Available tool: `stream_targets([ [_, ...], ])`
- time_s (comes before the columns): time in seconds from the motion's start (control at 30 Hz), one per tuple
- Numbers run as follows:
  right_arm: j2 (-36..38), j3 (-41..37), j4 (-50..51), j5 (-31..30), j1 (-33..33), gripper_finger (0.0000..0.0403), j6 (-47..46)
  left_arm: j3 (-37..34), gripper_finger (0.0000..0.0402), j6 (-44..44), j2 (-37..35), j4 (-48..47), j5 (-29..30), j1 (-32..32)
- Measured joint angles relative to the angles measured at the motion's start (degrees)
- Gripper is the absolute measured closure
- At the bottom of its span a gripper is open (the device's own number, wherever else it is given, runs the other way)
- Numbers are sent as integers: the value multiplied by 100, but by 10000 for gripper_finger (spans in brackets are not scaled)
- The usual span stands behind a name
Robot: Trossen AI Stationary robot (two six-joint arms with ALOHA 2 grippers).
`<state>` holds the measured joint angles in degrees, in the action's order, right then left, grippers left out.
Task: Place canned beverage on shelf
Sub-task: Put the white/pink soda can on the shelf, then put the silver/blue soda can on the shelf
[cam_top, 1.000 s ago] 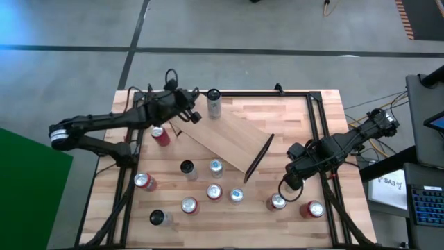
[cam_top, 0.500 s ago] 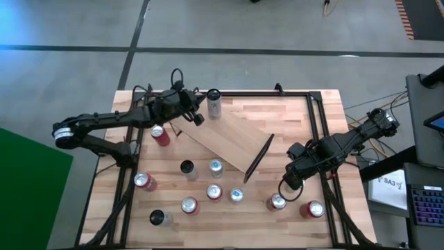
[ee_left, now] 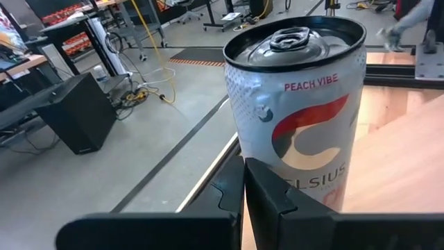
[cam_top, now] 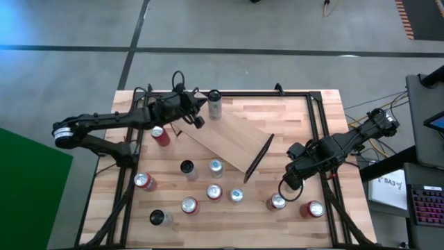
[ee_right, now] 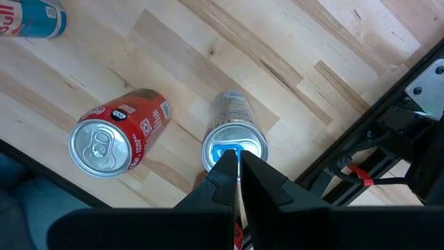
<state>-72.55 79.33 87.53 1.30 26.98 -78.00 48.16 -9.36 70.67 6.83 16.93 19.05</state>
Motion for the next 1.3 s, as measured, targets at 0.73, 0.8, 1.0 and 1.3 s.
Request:
stream_targets([
  [0.73, 0, 0, -515, -145, -2, 394, -51, -16, 402, 432, -812, -700, 204, -363],
  [0.8, 0, 0, -733, -149, -2, 394, -159, -42, 402, 437, -929, -705, 203, -609],
  [1.0, -45, 0, -1360, -148, -2, 394, -192, -72, 402, 401, -1164, -651, 203, -1441],
  [1.3, -656, 0, -1274, 642, -2, 394, -146, -72, 402, 362, -1351, -523, 203, -2441],
])
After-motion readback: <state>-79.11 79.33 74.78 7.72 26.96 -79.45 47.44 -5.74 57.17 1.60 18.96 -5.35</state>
